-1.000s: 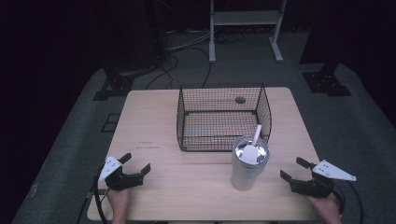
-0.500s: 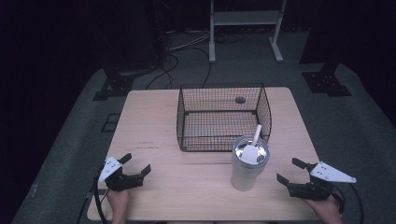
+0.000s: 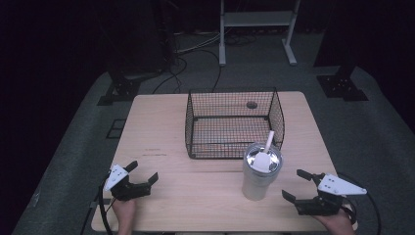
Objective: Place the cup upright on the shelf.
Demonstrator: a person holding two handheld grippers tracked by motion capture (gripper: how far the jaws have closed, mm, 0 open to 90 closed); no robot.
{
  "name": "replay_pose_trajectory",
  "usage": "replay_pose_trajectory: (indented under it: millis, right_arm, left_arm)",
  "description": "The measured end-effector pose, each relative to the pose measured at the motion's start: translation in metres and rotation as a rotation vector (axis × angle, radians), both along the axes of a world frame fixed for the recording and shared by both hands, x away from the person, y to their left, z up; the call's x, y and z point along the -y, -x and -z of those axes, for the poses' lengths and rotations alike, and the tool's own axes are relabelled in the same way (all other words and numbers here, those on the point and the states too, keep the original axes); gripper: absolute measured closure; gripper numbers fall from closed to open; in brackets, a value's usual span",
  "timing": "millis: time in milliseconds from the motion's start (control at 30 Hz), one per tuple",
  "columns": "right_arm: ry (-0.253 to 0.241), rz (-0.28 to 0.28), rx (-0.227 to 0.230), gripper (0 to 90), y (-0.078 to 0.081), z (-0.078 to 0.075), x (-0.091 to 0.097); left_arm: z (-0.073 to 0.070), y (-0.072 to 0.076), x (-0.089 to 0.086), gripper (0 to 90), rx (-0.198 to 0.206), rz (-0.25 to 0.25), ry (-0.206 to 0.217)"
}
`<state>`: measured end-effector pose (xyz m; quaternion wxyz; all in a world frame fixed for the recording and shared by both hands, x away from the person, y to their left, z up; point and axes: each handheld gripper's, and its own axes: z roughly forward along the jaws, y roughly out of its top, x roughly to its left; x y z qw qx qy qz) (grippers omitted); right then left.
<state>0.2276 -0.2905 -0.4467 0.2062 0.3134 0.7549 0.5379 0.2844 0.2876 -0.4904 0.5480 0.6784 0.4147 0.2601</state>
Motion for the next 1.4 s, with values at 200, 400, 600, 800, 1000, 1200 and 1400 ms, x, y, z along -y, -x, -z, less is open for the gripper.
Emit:
replay_pose_trajectory:
  millis: [200, 400, 600, 800, 1000, 1200, 1400]
  right_arm:
    - [0.011, -0.028, -0.009, 8.4, 0.000, -0.001, -0.015]
    - [0.025, -0.053, -0.019, 8.4, -0.001, 0.000, -0.022]
    - [0.038, -0.064, -0.022, 8.4, -0.003, 0.000, -0.029]
    - [0.049, -0.076, -0.022, 8.4, -0.006, 0.000, -0.035]
    - [0.040, -0.092, -0.030, 8.4, -0.010, 0.002, -0.041]
    - [0.027, -0.101, -0.033, 8.4, -0.016, 0.005, -0.049]
    - [-0.001, -0.103, -0.025, 8.4, -0.023, 0.008, -0.057]
  left_arm:
    - [0.000, 0.001, 0.000, 0.0, 0.005, 0.002, -0.003]
    - [0.000, 0.001, 0.000, 0.0, 0.007, -0.001, 0.000]
    - [0.000, 0.001, -0.001, 0.0, 0.008, 0.000, 0.002]
    - [0.000, 0.001, -0.001, 0.0, 0.009, 0.002, 0.003]
    - [0.000, 0.000, 0.000, 0.0, 0.006, 0.003, -0.002]
    - [0.000, 0.001, 0.000, 0.0, 0.009, 0.006, -0.005]
    - [0.000, 0.001, -0.001, 0.0, 0.010, 0.007, 0.001]
